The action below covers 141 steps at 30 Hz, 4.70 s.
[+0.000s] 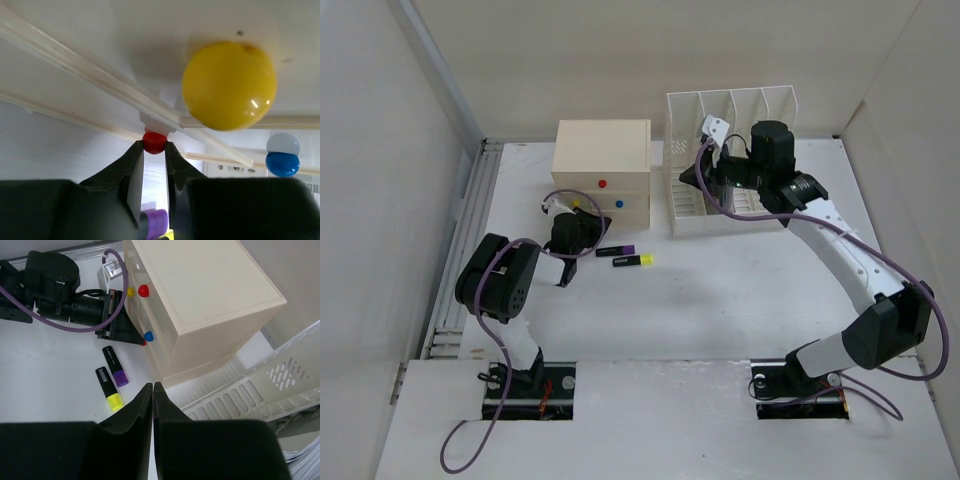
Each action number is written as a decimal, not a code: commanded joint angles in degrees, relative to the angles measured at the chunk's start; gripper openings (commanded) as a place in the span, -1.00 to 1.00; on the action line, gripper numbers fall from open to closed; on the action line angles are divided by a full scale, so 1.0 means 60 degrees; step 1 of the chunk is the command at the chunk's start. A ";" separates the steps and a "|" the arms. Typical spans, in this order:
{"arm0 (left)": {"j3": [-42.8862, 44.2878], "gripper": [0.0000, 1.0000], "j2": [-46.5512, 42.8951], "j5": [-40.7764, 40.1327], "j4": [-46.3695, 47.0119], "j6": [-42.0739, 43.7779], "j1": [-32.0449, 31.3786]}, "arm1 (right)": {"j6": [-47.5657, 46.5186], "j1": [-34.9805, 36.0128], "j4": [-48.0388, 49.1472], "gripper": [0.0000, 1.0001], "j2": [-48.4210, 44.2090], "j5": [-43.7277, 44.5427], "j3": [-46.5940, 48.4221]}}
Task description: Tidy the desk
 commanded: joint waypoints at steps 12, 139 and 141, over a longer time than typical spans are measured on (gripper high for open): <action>-0.1857 -0.97 -0.0963 -0.0095 0.1335 -0.0332 -0.0683 | -0.0441 0.0012 0.0365 -0.80 -0.0053 -0.0897 -0.0235; -0.1597 -1.00 -0.1916 -0.2233 -0.0860 0.0150 -0.1929 | -0.0793 -0.0164 0.0101 -0.71 -0.0229 -0.1791 -0.0323; -0.1493 -1.00 -0.1916 -0.2234 -0.0964 0.0237 -0.1842 | -0.0793 -0.0164 0.0101 -0.71 -0.0229 -0.1791 -0.0323</action>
